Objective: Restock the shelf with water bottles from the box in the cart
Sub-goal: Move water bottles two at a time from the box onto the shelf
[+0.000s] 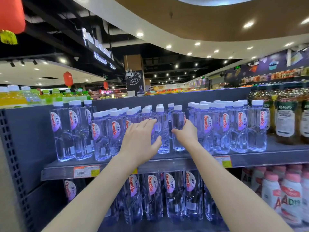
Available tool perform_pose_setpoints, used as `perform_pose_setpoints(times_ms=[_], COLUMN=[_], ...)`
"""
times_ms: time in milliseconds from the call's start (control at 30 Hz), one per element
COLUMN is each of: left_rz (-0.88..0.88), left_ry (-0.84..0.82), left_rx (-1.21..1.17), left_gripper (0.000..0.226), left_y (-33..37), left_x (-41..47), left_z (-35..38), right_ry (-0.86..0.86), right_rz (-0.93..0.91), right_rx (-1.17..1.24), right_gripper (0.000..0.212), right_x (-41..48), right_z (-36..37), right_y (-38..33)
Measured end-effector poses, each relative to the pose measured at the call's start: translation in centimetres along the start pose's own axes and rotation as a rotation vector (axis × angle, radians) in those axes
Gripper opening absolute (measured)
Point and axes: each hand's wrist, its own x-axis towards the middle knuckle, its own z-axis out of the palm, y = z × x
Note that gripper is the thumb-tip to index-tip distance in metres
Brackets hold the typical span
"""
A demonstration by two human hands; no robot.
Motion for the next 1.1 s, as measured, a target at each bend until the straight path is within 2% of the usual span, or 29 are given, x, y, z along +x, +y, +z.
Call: perform_pose_setpoints(times_ms=[233, 367, 500, 667, 867, 1000, 1100], left_rz=[-0.027, -0.021, -0.003, 0.017, 0.035, 0.039, 0.046], left_ry=[-0.021, 0.001, 0.001, 0.020, 0.020, 0.004, 0.005], left_rx=[-0.031, -0.030, -0.013, -0.015, -0.002, -0.013, -0.011], left_gripper=[0.056, 0.056, 0.059, 0.055, 0.053, 0.051, 0.050], left_y=[-0.3, -0.4, -0.7, -1.0, -1.2, -1.7, -1.9], left_x=[-0.4, -0.4, -0.4, -0.4, -0.3, -0.6, -0.9], left_z=[0.3, 0.2, 0.3, 0.7, 0.8, 1.2, 1.5], right_ry=[-0.087, -0.060, -0.024, -0.066, -0.082, -0.091, -0.088], right_rz=[0.042, 0.088, 0.057, 0.047, 0.077, 0.084, 0.088], right_rx=[-0.093, -0.109, -0.082, -0.090, -0.104, -0.154, -0.142], right_gripper=[0.030, 0.044, 0.033, 0.048, 0.050, 0.060, 0.054], right_x=[1.7, 2.3, 2.6, 3.3, 4.4, 4.7, 4.8], right_z=[-0.3, 0.8, 1.8, 1.9, 2.2, 2.5, 2.6], right_y=[-0.4, -0.8, 0.0, 0.0, -0.4, -0.5, -0.3])
